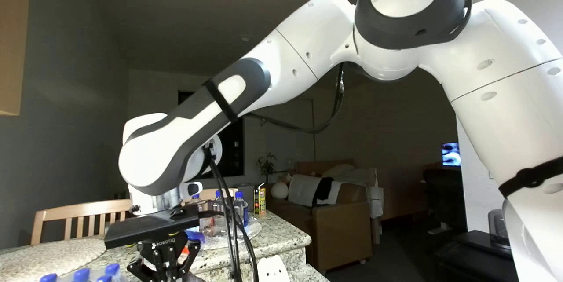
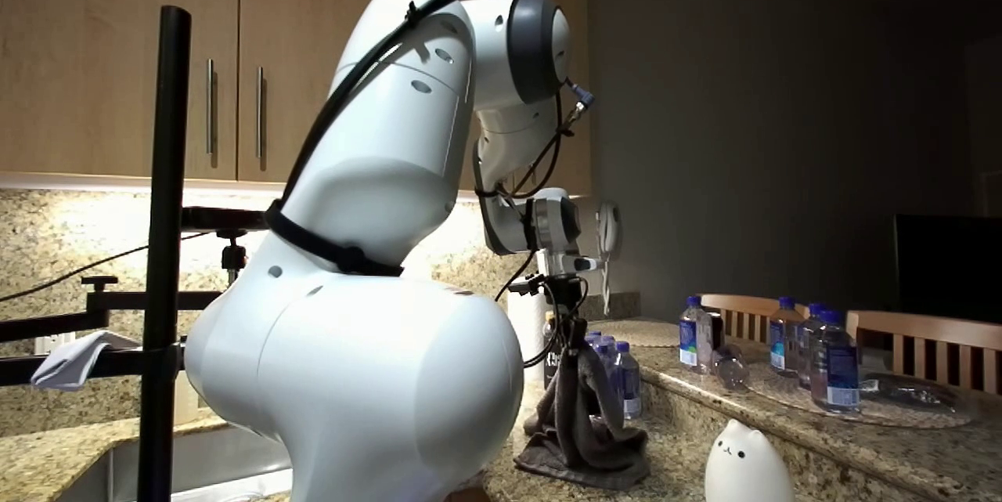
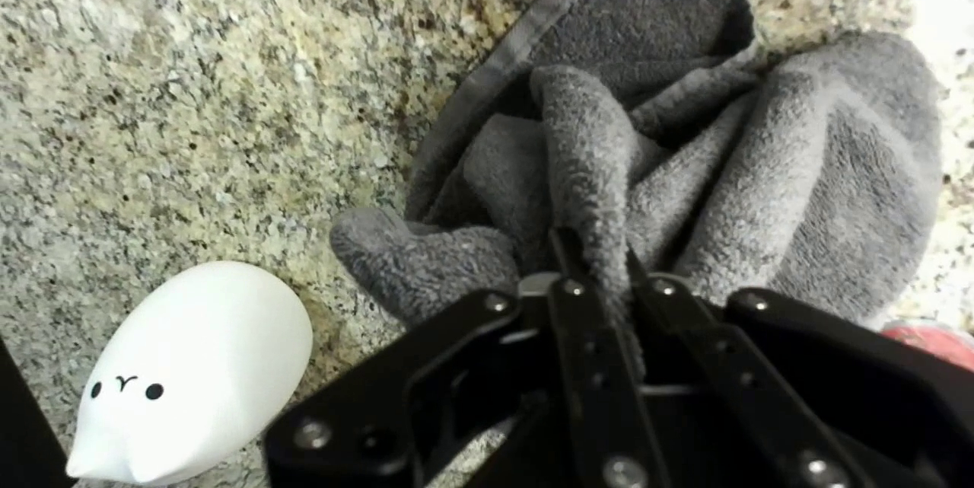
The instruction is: Move the towel to the left
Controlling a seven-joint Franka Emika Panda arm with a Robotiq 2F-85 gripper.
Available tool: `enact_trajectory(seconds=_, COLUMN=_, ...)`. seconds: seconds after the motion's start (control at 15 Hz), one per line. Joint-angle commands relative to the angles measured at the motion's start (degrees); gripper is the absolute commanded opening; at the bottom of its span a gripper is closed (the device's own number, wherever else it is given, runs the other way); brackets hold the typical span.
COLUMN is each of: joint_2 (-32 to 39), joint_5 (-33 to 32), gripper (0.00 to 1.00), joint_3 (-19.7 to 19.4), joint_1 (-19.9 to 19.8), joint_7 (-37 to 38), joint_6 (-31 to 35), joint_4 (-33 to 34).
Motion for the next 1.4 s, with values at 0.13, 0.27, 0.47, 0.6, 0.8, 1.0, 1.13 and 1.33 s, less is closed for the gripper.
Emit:
enact_trajectory(seconds=0.13, joint_2=-1.7, joint_5=2.8, gripper=0.08, joint_3=0.8, joint_1=-0.9, joint_7=-5.1, joint_6=2.0, joint_4=-6.5)
enact_trajectory(seconds=0.27, joint_2=-1.9, joint_5=3.2, gripper=0.35, joint_3=0.9, joint_1=-0.8, joint_7=-6.2, joint_6=2.2, joint_4=-8.5)
enact_trajectory(seconds=0.47, joint_2=-2.3, joint_5=4.0, gripper=0.45, joint_3=1.2, joint_1=-0.6, joint_7=-6.1, joint_6=3.0, joint_4=-10.7)
enact_trajectory(seconds=0.6, joint_2=-2.5, joint_5=4.7, gripper=0.58, joint_3=1.2, joint_1=-0.6, joint_7=-4.7, joint_6=4.2, joint_4=-11.4)
enact_trajectory(seconds=0.8, joint_2=-3.3, joint_5=5.3, gripper=0.76, joint_3=0.9, joint_1=-0.2, joint_7=-2.7, joint_6=6.9, joint_4=-13.4)
enact_trajectory(seconds=1.0, joint_2=-5.5, joint_5=6.7, gripper=0.95, joint_3=1.2, joint_1=0.4, joint_7=0.5, joint_6=8.9, joint_4=-16.6)
enact_trajectory(seconds=1.13, joint_2=-7.4, joint_5=6.8, gripper=1.00, joint_3=1.5, joint_1=0.8, joint_7=3.3, joint_6=10.2, joint_4=-19.0)
enact_trajectory(seconds=1.33, joint_2=-11.2, joint_5=6.8, gripper=1.00, joint_3=2.5, joint_1=1.1, joint_7=7.5, joint_6=11.0, joint_4=-21.6)
